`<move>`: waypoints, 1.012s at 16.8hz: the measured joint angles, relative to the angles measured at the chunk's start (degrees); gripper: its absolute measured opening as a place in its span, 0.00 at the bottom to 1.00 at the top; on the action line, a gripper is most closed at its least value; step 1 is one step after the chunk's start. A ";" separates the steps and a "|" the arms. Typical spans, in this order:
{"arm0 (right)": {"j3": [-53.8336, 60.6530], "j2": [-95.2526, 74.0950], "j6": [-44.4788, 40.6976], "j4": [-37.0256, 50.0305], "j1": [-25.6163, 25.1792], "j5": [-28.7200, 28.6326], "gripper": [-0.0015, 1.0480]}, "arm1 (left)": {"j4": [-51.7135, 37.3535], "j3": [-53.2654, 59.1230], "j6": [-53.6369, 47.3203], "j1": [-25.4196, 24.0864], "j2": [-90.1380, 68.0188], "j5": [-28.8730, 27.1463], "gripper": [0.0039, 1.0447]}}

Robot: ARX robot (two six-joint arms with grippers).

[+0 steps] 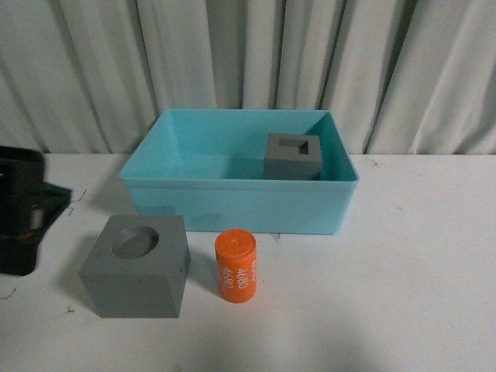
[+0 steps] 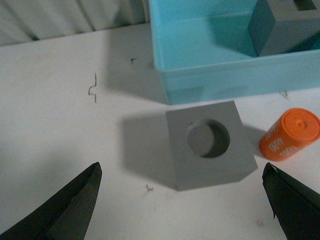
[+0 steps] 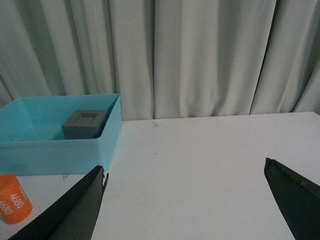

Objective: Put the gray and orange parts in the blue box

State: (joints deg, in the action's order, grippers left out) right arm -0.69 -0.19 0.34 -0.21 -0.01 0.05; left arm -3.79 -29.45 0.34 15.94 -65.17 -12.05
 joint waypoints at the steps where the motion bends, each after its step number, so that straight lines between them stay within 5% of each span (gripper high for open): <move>1: 0.00 0.00 0.00 0.00 0.00 0.00 0.94 | -3.15 -1.44 -1.25 0.87 -4.35 -1.01 0.94; 7: 0.00 0.00 0.00 0.00 0.00 0.02 0.94 | -8.57 -8.11 -4.94 1.86 -21.16 -4.50 0.94; 9: 0.00 0.00 0.00 0.00 0.00 0.02 0.94 | -9.84 -11.39 -5.57 -1.92 -31.98 -5.86 0.94; 17: 0.00 0.00 0.00 0.00 0.00 0.02 0.94 | -9.66 -14.25 -3.58 -1.42 -38.21 -5.88 0.94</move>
State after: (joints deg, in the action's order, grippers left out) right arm -0.69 -0.19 0.34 -0.21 -0.01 0.08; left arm -13.45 -43.70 -3.25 14.52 -103.37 -17.93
